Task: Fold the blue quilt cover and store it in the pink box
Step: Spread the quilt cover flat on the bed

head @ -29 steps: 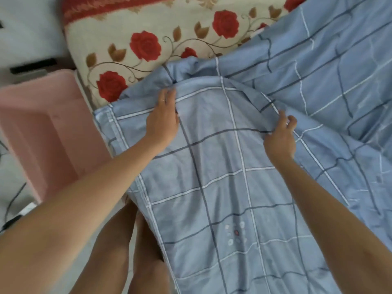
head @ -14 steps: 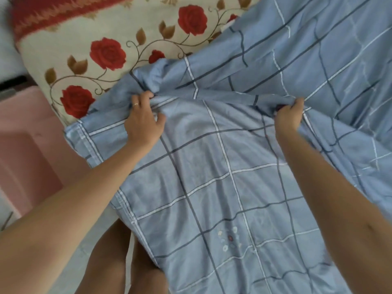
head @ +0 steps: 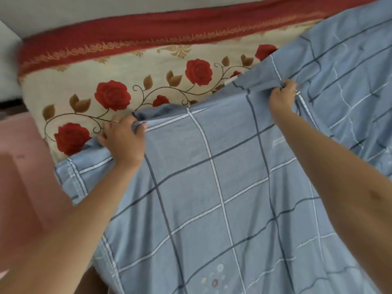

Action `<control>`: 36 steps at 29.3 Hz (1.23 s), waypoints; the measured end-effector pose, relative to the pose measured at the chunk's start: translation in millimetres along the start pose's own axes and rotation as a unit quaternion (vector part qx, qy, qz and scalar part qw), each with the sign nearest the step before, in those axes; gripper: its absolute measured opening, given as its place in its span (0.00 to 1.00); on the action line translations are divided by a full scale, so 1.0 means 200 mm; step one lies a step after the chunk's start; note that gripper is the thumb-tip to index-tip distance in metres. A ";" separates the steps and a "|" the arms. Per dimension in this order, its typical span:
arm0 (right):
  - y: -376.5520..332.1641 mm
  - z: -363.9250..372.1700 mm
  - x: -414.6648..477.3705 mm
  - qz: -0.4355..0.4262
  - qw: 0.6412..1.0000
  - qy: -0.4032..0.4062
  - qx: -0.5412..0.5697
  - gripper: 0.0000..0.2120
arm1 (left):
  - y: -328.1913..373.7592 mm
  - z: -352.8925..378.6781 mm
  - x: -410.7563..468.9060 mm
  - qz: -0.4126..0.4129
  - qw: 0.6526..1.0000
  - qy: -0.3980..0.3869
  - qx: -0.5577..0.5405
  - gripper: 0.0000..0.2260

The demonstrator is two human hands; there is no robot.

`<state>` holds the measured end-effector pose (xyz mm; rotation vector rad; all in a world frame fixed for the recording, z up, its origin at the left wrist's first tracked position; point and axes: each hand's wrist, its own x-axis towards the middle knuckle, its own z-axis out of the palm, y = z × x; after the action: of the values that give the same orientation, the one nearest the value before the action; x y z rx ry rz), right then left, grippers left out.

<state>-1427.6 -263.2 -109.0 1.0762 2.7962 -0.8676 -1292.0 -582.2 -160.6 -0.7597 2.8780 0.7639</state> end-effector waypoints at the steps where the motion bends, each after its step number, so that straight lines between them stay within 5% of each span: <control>1: -0.02 0.04 0.01 -0.007 1.000 -0.013 -0.015 0.19 | -0.02 0.01 0.02 -0.013 1.000 -0.008 0.009 0.10; 5: -0.02 0.10 0.05 -0.023 0.997 -0.070 -0.029 0.24 | -0.08 0.05 0.03 0.112 0.994 0.001 0.018 0.08; 7: -0.03 0.09 0.07 -0.066 0.986 -0.087 -0.125 0.29 | -0.11 0.04 0.06 0.161 0.987 -0.024 -0.001 0.10; 10: -0.13 0.08 0.04 -0.192 0.897 -0.051 -0.395 0.24 | -0.12 -0.01 0.14 0.222 0.972 -0.069 -0.019 0.13; 14: -0.23 0.16 0.02 -0.372 0.825 -0.150 -0.398 0.27 | -0.10 -0.05 0.18 0.218 0.970 -0.103 -0.034 0.18; 16: -0.28 0.20 0.01 -0.336 0.833 -0.199 -0.392 0.23 | -0.09 -0.05 0.19 0.223 0.965 -0.122 -0.070 0.20; 19: -0.33 0.23 0.01 -0.278 0.857 -0.151 -0.407 0.18 | -0.08 -0.06 0.20 0.224 0.958 -0.127 -0.126 0.15; 23: -0.30 0.19 0.03 -0.324 0.853 -0.114 -0.393 0.12 | -0.07 -0.05 0.20 0.226 0.958 -0.104 -0.144 0.07; 32: -0.26 0.12 -0.01 -0.405 0.820 -0.090 -0.395 0.11 | -0.09 -0.04 0.16 0.271 0.960 0.049 -0.053 0.10; 36: -0.20 0.10 -0.02 -0.370 0.871 -0.046 -0.321 0.09 | -0.11 -0.04 0.17 0.280 0.958 0.060 -0.017 0.10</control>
<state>-1453.3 -299.1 -104.8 -0.1439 3.0184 0.0779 -1310.5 -617.4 -168.8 0.0330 3.2292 0.8350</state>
